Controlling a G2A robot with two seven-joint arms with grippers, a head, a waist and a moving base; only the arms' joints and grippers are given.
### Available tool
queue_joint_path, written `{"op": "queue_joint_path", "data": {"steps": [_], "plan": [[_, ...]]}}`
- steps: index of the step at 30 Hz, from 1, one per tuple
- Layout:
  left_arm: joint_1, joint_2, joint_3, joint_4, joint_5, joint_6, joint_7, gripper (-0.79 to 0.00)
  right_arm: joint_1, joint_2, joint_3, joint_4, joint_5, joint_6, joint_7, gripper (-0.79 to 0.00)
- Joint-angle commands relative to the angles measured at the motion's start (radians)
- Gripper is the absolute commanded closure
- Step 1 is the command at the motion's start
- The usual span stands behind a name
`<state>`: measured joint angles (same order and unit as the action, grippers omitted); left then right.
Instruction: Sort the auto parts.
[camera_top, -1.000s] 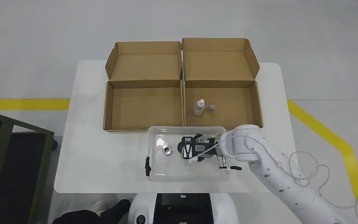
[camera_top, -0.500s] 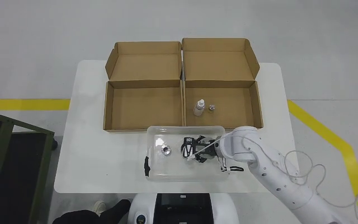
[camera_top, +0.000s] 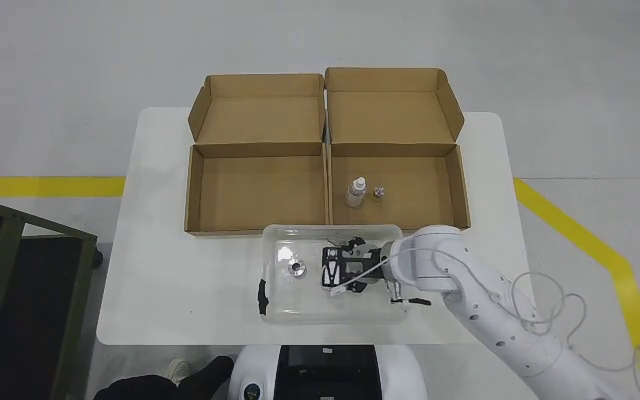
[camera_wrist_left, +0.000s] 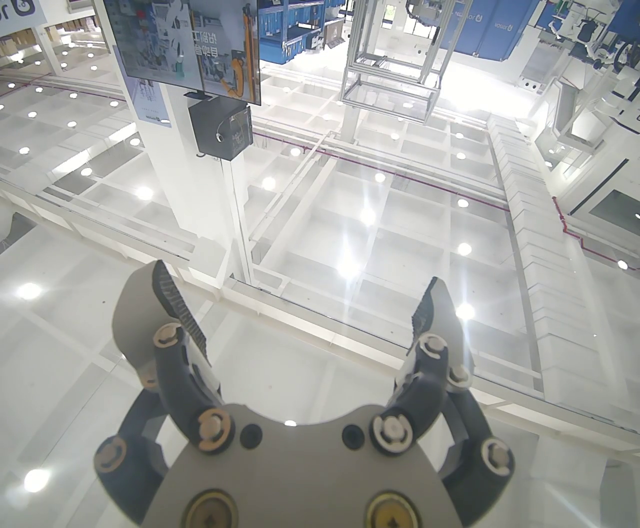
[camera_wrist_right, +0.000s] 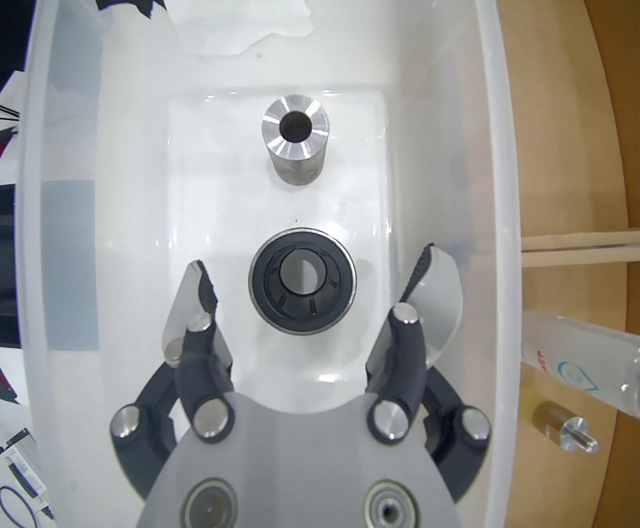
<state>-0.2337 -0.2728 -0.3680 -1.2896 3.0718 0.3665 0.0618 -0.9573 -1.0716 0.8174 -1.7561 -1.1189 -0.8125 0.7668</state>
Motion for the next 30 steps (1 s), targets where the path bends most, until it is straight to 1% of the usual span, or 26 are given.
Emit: {"op": "queue_joint_path", "data": {"steps": [1,3,4,6,9,11,14,15,23,30], "plan": [[0.000,0.000,0.000,0.000,0.000,0.000,0.000,-0.785,0.004,-0.002,-0.007,0.004,-0.002,0.000,-0.001,-0.505],[0.000,0.000,0.000,0.000,0.000,0.000,0.000,-0.785,0.008,-0.003,-0.013,0.008,-0.004,0.001,0.002,-0.453],[0.000,0.000,0.000,0.000,0.000,0.000,0.000,-0.785,0.010,-0.004,-0.015,0.009,-0.004,0.002,0.002,-0.443],[0.000,0.000,0.000,0.000,0.000,0.000,0.000,-0.785,0.013,-0.005,-0.019,0.012,-0.004,0.004,0.002,-0.400],[0.000,0.000,0.000,0.000,0.000,0.000,0.000,-0.785,0.016,-0.006,-0.024,0.014,-0.003,0.003,0.002,-0.376],[0.000,0.000,0.000,0.000,0.000,0.000,0.000,-0.785,0.017,-0.007,-0.026,0.016,-0.003,0.002,0.000,-0.339],[0.000,0.000,0.000,0.000,0.000,0.000,0.000,-0.785,0.020,-0.008,-0.029,0.019,-0.001,0.002,0.000,-0.068],[0.000,0.000,0.000,0.000,0.000,0.000,0.000,-0.785,0.022,-0.008,-0.030,0.018,0.000,0.000,0.001,0.000],[0.000,0.000,0.000,0.000,0.000,0.000,0.000,-0.785,0.015,-0.002,-0.009,-0.026,0.024,-0.007,-0.013,0.000],[0.000,0.000,0.000,0.000,0.000,0.000,0.000,-0.785,-0.007,0.007,0.026,-0.050,0.071,-0.024,-0.077,0.000]]}}
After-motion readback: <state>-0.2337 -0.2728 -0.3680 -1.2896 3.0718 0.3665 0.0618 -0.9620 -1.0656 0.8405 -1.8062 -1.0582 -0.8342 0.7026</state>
